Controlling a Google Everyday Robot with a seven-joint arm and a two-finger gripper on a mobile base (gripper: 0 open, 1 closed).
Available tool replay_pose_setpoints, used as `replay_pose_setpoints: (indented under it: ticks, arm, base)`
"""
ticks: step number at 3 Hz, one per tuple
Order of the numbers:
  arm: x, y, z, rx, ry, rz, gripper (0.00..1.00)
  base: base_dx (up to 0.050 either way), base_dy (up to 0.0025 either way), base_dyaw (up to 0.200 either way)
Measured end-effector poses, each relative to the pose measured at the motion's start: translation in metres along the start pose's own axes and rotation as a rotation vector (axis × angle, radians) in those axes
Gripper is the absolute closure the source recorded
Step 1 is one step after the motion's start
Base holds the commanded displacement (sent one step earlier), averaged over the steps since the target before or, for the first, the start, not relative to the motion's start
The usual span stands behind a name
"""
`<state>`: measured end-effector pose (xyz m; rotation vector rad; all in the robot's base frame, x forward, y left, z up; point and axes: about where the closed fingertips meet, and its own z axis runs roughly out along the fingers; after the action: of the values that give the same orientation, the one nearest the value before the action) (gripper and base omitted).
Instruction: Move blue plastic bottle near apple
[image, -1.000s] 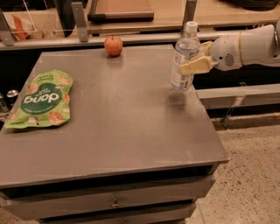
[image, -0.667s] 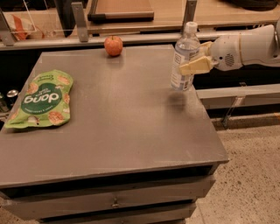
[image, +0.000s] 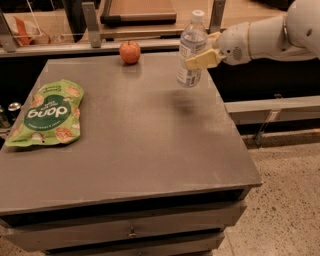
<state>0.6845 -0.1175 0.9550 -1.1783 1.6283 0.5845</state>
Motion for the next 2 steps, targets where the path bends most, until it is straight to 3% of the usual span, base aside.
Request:
replay_pose_setpoints:
  ticks: [2]
  arm:
    - [-0.041,-0.016,0.06,0.032,0.033,-0.064,1.0]
  base:
    - [0.0,0.0,0.0]
